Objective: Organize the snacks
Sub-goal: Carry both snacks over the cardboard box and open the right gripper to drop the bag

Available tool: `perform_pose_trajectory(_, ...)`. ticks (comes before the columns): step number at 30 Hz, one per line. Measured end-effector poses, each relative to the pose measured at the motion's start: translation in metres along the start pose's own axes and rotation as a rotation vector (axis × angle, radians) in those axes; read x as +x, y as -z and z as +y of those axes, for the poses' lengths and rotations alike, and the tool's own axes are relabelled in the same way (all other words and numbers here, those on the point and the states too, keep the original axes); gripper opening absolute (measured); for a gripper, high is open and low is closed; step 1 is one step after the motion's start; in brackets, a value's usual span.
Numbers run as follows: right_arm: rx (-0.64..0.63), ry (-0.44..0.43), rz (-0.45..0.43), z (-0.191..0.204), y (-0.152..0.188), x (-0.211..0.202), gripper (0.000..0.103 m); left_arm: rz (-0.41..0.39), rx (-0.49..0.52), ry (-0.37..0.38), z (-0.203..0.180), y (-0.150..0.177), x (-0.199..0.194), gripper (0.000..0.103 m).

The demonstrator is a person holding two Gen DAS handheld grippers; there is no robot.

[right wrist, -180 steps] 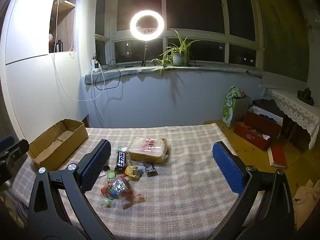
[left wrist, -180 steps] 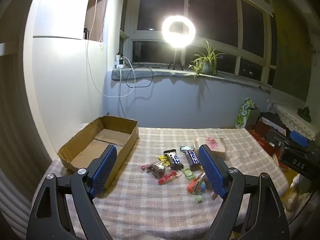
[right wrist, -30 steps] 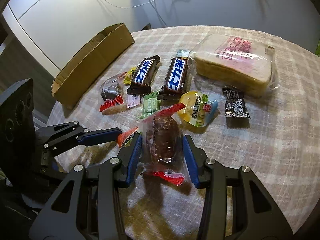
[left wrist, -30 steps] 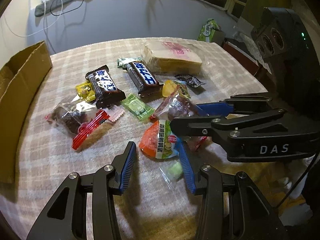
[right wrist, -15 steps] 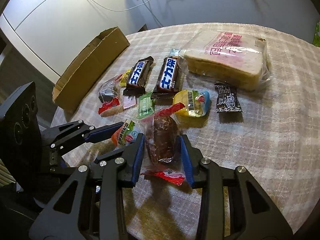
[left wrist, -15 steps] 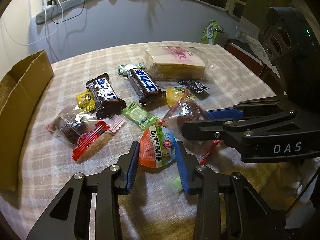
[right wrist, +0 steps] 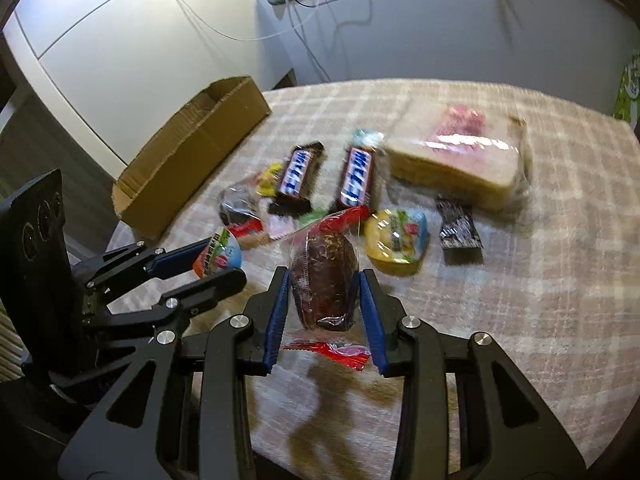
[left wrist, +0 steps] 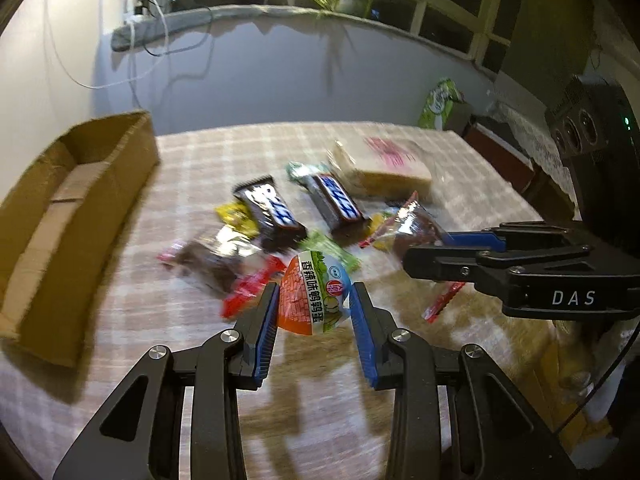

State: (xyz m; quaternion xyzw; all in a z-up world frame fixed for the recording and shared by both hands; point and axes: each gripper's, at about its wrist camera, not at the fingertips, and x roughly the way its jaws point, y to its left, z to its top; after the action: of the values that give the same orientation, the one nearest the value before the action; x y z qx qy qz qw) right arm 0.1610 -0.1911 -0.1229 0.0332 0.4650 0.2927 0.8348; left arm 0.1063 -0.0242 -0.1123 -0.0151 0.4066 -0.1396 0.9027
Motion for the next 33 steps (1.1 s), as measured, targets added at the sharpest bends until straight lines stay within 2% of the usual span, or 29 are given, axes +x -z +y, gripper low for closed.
perform_pose_trajectory(16,-0.133,-0.047,-0.062,0.082,-0.058,0.015,0.037,-0.117,-0.116,-0.147,0.088,-0.012,-0.052,0.034)
perform_pose_trajectory(26,-0.221,-0.070,-0.052,0.134,-0.091,0.049,0.037,-0.152,-0.183,-0.225,0.136,-0.007,-0.075,0.034)
perform_pose_trajectory(33,-0.258,-0.068,-0.038,0.160,-0.109,0.074,0.037,-0.154,-0.219,-0.264,0.162,-0.006,-0.077,0.034)
